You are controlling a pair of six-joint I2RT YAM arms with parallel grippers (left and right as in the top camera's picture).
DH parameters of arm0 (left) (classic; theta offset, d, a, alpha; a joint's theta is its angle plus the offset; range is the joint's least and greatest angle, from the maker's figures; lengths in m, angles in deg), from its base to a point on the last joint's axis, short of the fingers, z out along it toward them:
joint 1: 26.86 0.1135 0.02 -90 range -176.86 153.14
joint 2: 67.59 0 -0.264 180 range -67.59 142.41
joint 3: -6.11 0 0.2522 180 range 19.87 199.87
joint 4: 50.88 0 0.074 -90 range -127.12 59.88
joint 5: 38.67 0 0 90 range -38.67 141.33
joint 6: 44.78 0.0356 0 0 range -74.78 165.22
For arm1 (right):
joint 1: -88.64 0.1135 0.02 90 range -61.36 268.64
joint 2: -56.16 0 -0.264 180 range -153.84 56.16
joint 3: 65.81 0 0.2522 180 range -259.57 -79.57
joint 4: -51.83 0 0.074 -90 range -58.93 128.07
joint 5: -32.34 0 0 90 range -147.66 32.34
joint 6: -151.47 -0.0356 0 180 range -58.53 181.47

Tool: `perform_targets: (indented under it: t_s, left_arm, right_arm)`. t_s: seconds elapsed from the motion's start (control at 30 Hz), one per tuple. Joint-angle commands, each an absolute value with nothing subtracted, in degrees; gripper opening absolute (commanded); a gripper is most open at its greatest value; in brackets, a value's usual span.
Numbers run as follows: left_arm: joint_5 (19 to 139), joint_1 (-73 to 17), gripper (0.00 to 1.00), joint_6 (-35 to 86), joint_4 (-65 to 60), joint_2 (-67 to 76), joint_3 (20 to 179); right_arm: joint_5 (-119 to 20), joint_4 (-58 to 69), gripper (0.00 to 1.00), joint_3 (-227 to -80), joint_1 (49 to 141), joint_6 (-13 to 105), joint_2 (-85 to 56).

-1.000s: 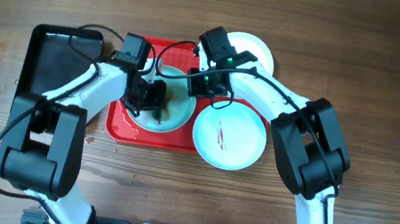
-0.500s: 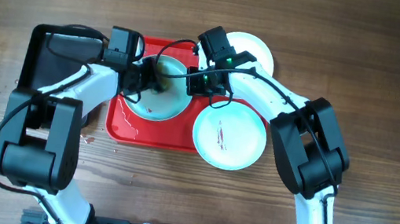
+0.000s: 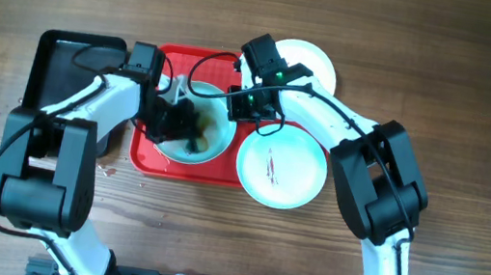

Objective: Clean dirty plates on tray and stack at the side
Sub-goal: 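Scrub the light-blue plate with the sponge while right gripper holds it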

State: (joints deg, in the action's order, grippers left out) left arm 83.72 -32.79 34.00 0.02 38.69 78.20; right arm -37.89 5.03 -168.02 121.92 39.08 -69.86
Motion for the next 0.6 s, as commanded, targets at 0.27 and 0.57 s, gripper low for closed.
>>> perform_targets:
  t_s: [0.27, 0.57]
  left_arm:
    - [37.03, -33.34, 0.04, 17.63, 7.11, 40.31, 78.17]
    - [33.77, -33.38, 0.04, 11.81, 4.85, 40.31, 95.29]
  right_arm:
    - [-37.22, 5.23, 0.04, -168.06, 122.51, 38.79, -71.26]
    - [-37.24, 4.6, 0.04, -168.06, 122.51, 38.79, -71.26]
